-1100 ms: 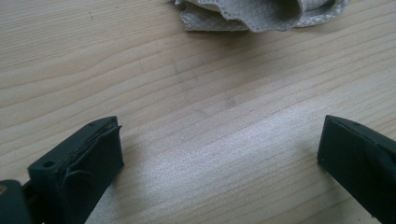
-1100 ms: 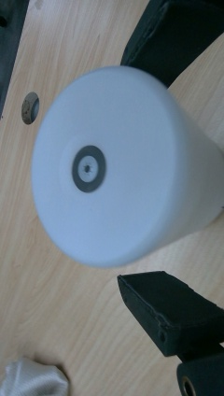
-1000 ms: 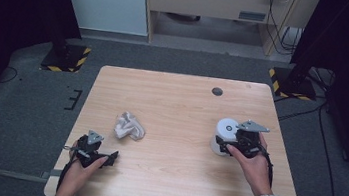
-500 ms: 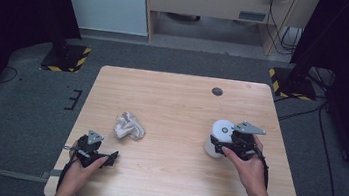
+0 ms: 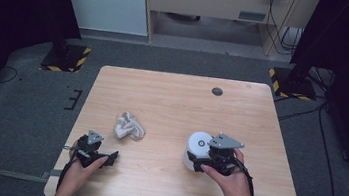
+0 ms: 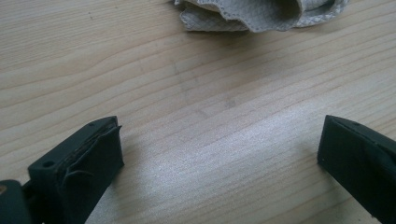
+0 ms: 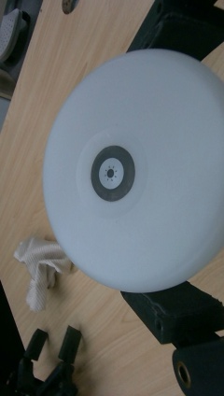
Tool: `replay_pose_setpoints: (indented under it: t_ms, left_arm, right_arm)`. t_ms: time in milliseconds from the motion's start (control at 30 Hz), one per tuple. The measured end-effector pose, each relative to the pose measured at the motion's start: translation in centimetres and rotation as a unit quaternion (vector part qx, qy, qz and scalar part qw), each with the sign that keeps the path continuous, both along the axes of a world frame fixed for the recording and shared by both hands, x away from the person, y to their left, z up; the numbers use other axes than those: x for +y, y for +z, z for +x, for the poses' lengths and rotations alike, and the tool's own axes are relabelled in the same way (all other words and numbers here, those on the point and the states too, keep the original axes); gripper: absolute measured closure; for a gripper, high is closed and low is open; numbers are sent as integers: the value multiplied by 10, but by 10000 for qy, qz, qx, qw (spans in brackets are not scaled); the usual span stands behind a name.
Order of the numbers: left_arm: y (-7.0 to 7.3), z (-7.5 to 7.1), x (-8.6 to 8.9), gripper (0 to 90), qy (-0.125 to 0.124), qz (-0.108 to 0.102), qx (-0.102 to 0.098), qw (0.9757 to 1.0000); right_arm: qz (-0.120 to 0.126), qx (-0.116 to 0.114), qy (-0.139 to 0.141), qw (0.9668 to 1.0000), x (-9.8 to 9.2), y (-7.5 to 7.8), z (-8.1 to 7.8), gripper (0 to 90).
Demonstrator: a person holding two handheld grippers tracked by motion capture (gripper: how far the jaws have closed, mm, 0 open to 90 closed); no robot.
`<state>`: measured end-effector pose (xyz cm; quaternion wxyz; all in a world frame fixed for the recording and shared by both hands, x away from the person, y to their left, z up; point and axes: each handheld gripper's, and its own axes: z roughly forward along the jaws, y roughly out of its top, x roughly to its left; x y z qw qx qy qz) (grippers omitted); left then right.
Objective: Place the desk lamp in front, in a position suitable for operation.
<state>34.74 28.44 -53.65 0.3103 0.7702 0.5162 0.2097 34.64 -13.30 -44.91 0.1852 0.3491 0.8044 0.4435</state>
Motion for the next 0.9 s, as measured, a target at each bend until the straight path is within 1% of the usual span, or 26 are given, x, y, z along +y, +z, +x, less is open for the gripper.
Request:
replay_pose_setpoints:
  t_ms: [133,200,400,500,800,900]
  left_arm:
    - [0,0,0,0,-3,-3,-3,10000]
    - [0,0,0,0,-1,-5,-3,10000]
    - [0,0,0,0,-4,-4,-3,10000]
    - [0,0,0,0,-4,-4,-3,10000]
    - [0,0,0,0,-5,1,1,10000]
    - [0,0,0,0,-9,-3,-5,10000]
  right_arm:
    - [-64,37,81,9999,5,-7,-7,89]
    - [-82,91,126,9998,7,-11,-10,89]
    - [-102,123,158,9997,12,-17,-13,89]
    - [-116,167,183,9996,14,-20,-14,89]
    - [-79,133,201,9997,14,-22,-15,84]
    - [-57,137,266,9995,13,-22,-15,42]
